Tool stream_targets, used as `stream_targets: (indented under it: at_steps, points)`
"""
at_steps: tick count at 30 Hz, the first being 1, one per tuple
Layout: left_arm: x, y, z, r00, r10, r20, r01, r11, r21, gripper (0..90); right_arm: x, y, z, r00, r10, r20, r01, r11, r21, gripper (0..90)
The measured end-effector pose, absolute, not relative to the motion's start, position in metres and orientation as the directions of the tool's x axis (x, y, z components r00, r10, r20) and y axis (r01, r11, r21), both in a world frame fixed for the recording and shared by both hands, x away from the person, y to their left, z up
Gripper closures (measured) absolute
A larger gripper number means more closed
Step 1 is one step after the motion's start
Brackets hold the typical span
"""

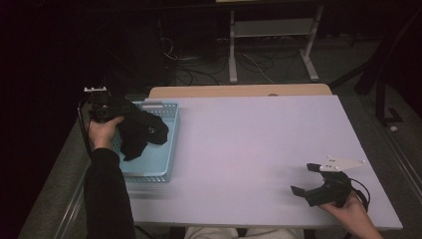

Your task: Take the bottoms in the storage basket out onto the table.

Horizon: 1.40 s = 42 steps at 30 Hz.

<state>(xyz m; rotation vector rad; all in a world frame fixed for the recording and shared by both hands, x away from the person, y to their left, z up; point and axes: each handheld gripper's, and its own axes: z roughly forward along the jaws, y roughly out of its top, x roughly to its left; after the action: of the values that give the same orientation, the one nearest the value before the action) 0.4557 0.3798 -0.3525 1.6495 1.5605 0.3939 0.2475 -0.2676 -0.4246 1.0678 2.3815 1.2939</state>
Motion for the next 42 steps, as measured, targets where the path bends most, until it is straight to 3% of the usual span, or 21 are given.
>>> stream_targets:
  at_steps: [13,21,42]
  points:
    - [0.450,0.373,-0.345,0.174,0.910,-0.376,0.691,0.159,0.705,76.7,0.248,-0.267,-0.425,-0.711,0.690,0.133,0.489,0.350,0.799,0.0]
    - [0.445,0.366,-0.336,0.242,0.884,-0.400,0.679,0.140,0.721,76.5,0.249,-0.266,-0.425,-0.711,0.690,0.135,0.491,0.349,0.798,0.0]
    - [0.434,0.344,-0.299,0.338,0.864,-0.374,0.684,0.047,0.728,76.7,0.249,-0.265,-0.424,-0.711,0.689,0.140,0.490,0.343,0.801,0.0]
